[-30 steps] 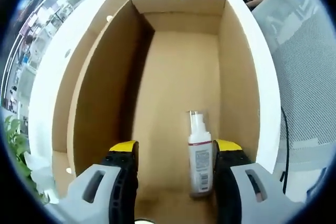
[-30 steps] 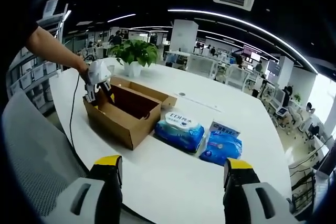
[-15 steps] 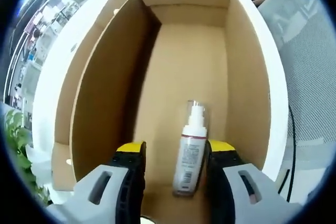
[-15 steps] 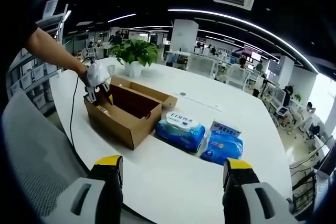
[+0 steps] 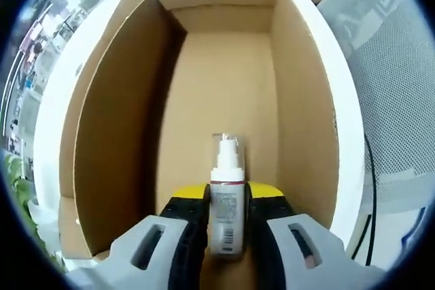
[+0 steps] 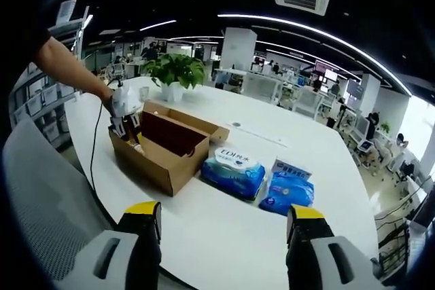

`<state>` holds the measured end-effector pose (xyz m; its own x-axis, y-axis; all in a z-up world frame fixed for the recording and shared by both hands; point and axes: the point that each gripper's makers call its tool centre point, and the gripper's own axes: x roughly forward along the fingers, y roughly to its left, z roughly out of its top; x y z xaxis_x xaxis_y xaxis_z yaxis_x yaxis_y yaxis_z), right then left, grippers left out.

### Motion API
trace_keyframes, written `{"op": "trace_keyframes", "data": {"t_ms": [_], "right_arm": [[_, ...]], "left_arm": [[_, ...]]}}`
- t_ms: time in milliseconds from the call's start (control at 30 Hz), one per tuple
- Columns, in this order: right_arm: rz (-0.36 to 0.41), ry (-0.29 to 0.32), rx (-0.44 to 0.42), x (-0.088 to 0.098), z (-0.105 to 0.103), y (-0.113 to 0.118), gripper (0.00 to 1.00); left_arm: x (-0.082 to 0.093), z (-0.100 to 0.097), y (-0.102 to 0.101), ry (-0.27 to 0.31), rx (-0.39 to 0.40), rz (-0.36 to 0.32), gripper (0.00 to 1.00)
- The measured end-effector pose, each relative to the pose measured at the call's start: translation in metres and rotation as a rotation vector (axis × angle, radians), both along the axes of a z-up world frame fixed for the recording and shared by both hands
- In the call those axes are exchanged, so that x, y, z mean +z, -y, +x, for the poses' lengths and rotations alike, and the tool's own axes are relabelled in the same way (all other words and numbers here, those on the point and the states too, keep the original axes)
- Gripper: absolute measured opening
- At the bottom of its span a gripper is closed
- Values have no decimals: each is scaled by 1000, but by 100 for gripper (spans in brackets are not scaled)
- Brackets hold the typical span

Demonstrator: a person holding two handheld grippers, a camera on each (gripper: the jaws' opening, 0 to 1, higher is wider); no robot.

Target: Operate the shoe box by opening the lid, removing the specified soft item, and placing it in the target area until the item is outside and the box remains undamaged.

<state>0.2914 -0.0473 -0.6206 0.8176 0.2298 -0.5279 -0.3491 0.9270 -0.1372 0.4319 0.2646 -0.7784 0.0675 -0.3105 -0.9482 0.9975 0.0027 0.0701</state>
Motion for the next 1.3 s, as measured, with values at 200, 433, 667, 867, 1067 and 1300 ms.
{"op": "trace_keyframes", "data": {"t_ms": [200,433,667,867,1067,1300], "right_arm": [[18,4,5,2,0,-2,74],[26,16,32,7,1,-4,73],[23,60,123,20,5,-13,70],[13,95,205,29,8,-26,64],[17,124,307,38,9,-45,57],[27,141,404,46,12,-65,49]], "left_arm": [[4,1,0,24,-12,-9,19],[14,0,4,39,-15,-30,18],[34,-3,14,67,-23,-84,18],[61,-5,28,97,-10,-159,18],[92,-15,44,119,-13,-236,19],[116,-36,57,131,-71,-279,18]]}}
